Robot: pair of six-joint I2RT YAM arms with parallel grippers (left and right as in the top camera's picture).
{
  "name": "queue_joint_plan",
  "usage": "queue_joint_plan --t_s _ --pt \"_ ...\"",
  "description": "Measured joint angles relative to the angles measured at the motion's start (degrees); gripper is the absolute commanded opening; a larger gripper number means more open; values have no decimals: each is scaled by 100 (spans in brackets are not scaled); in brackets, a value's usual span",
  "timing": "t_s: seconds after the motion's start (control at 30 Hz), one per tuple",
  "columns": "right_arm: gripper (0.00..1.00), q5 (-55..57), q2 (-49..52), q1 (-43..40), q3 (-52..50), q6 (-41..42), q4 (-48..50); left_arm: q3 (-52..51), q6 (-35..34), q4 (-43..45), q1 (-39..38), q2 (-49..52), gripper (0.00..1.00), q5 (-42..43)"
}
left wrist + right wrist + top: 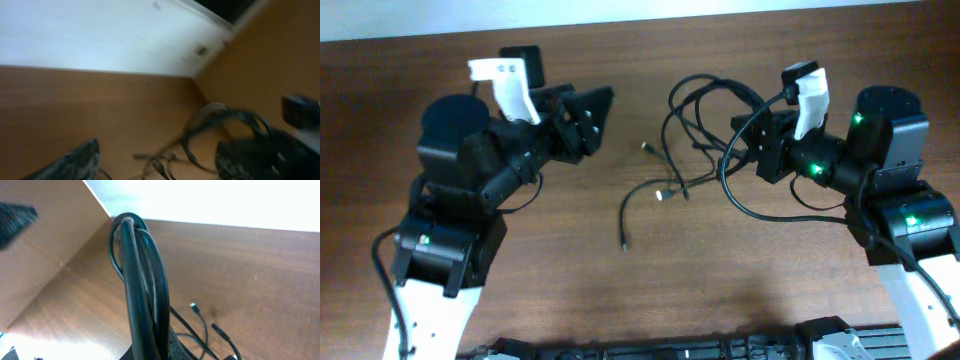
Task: Untangle cables
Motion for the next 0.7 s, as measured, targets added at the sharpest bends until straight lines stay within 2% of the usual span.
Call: queue_joint_plan --t_s 0.1,0.13,0.3,0.4,0.6,0.7 --pt "4 13 0 0 0 216 352 0 -2 -22 -111 278 82 732" --pt "4 17 0 0 0 337 476 0 -52 -20 -210 411 87 909" --pt "4 22 0 0 0 651 592 0 -649 131 -758 1067 86 1375" --pt "4 33 0 0 0 813 605 -4 -938 748 -1051 1331 83 1657" --pt "4 11 0 0 0 1071 597 -4 -1300 1580 -1462 1692 67 1886" --pt "4 -35 0 0 0 1086 601 -4 -1351 1598 -1462 1749 65 1878"
